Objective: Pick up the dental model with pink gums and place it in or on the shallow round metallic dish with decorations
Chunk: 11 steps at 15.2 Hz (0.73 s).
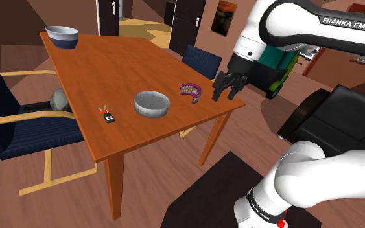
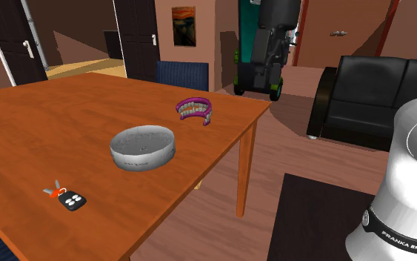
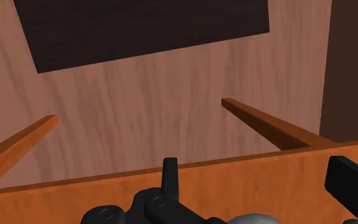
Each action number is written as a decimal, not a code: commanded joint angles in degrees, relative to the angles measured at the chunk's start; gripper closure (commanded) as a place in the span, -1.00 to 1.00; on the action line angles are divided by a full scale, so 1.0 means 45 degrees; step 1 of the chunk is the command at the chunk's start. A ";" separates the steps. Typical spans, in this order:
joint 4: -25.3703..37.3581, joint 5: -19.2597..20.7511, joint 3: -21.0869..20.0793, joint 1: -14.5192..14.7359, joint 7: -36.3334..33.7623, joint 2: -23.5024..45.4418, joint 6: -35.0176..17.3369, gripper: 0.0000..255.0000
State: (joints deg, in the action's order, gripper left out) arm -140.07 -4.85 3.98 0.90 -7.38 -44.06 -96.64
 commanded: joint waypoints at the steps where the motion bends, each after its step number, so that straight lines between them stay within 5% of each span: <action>1: 0.0000 0.0000 0.0000 0.0000 0.0000 0.0000 0.0000 -1.00; 11: 0.1011 0.1264 0.0266 -0.0917 -0.0428 0.4034 -0.3356 -1.00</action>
State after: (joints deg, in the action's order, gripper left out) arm -135.90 0.33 5.32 -2.92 -8.65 -27.48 -110.29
